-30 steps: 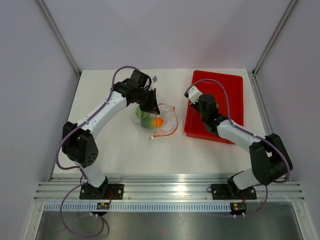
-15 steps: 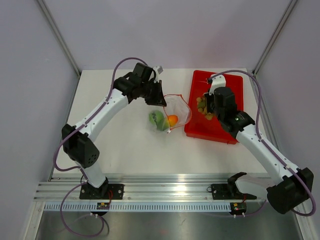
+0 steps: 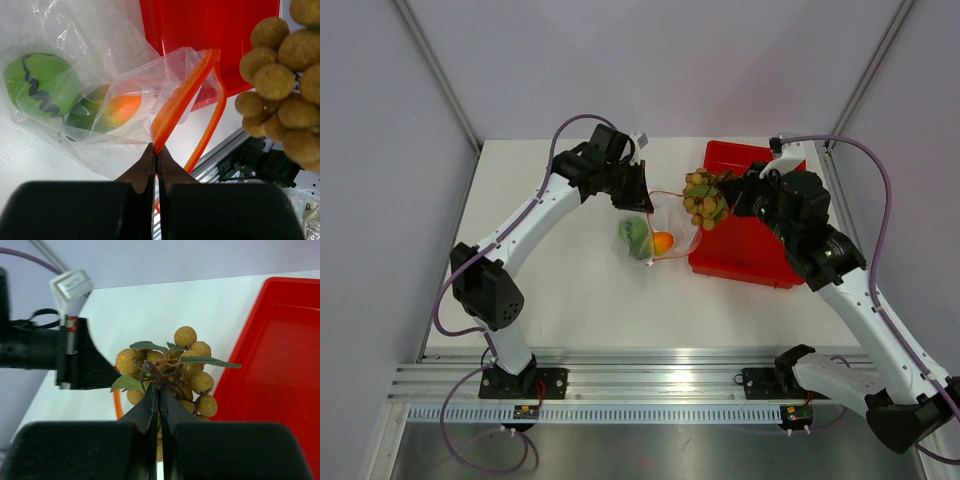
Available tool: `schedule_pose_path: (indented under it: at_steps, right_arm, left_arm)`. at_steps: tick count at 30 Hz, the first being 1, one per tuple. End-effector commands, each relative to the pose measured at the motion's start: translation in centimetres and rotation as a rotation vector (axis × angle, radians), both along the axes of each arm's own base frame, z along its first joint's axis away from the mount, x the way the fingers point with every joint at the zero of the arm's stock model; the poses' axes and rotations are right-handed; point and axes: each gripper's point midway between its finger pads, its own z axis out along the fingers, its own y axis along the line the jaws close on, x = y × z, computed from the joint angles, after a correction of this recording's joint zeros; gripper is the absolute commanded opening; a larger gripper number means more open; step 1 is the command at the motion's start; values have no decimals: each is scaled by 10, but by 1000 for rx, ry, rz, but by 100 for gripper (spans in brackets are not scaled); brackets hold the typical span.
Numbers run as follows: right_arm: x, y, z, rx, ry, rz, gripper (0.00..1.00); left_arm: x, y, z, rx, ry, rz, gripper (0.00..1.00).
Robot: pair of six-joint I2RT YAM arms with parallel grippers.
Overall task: Place the food in the zip-top bag and seal the zipper
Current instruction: Place the fake fruit in the zipper food storage bag.
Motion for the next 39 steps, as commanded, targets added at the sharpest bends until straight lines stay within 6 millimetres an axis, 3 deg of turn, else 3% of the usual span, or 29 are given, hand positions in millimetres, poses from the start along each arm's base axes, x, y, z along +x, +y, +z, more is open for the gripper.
schedule_pose_path:
  at_steps: [1,5,9,15,24,34,39]
  right_arm:
    - [-10,36,36,109,-42,116,0]
    - [-13,63,34,107,-32,154,0]
    - [-4,83,6,76,15,148,0]
    - [13,81,-44,17,74,65,0]
    - [22,90,-97,-54,174,58,0]
    - [28,117,-107,-92,197,85,0]
    - [41,120,-88,-94,187,47,0]
  left_arm:
    - [10,-4,20,-37,-50,-21,0]
    - [11,-5,20,-54,-37,-33,0]
    - [7,-4,26,-64,-44,-39,0]
    - [3,1,29,-100,-33,-72,0]
    - [-6,-4,45,-184,-30,-119,0]
    - [-17,-12,59,-264,-17,-175,0]
    - [-21,-12,61,-280,-18,-199,0]
